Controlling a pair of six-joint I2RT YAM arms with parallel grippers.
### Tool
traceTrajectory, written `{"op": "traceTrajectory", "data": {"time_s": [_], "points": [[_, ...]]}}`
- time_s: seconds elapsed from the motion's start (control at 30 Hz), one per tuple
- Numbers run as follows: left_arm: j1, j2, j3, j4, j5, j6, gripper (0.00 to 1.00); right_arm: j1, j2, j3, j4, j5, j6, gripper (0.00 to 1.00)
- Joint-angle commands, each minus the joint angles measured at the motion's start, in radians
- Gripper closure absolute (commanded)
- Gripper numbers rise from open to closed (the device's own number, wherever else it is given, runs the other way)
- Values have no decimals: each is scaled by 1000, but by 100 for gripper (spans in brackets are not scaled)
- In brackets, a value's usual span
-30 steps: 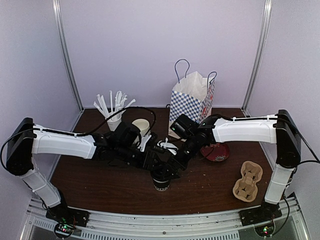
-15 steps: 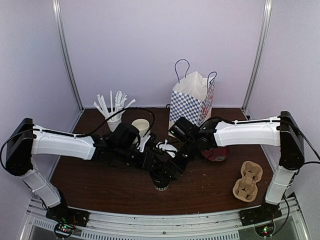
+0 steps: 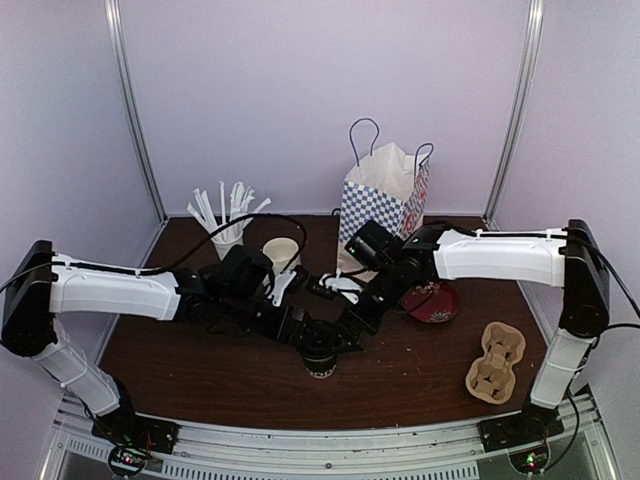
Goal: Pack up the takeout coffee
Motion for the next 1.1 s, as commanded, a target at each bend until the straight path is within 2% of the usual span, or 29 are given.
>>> {"op": "traceTrajectory", "data": {"time_s": [0.0,0.17,0.4,0.5,0.63,0.8,0.93,1.07], "points": [[-16,-71,61,-82,-50,101,19,-47,-86,58,-59,-54,-62,1],[-15,-94,93,-135,-86,128,15,-76,-113,53,-76,-113,-66,1],[0,-130,77,-183,-170,116,17,-120,-111,2,-35,-104,30,2],[33,-101,85,-174,-126,70,23,-129,-87,-33,-6,-176,86,8],[45,-68,74,-114,-73,54,27,-142,-61,-97,56,-266,158,22],[48,-12,82,-89,-30,56,30,-171,-42,-108,77,-246,188,39],[55,23,77,-65,-5,56,32,-186,-18,-108,95,-297,206,44],[57,42,73,-65,4,56,34,-186,13,-107,112,-366,219,43]]}}
